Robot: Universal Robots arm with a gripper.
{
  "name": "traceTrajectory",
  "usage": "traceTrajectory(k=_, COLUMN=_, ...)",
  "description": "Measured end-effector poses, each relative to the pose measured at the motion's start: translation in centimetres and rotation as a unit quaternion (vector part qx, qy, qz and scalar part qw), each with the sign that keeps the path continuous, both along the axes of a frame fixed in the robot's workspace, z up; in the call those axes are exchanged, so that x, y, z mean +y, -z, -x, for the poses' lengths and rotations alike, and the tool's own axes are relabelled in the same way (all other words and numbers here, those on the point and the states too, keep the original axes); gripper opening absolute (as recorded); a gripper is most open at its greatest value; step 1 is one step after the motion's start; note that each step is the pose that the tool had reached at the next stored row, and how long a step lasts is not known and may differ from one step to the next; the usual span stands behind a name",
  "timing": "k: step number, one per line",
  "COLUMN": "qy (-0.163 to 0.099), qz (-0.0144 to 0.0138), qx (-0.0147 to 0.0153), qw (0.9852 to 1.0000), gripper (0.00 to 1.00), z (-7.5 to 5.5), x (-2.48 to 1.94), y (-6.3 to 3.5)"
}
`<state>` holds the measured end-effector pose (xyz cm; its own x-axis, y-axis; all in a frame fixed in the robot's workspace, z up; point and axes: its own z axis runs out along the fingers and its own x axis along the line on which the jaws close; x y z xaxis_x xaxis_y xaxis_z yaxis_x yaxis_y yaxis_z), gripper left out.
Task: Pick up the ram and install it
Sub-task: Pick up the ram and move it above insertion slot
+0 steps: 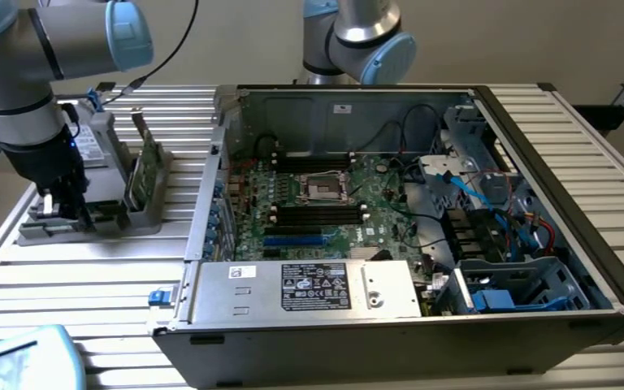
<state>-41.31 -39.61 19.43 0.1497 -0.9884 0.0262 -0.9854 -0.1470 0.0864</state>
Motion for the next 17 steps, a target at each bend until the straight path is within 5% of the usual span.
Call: traceTrajectory(k=17, qy=0.000, qz=0.0001, qx=0.0013, qw=1.0000, gripper=0.14, z=-0.23, x=0.00, y=-0.69)
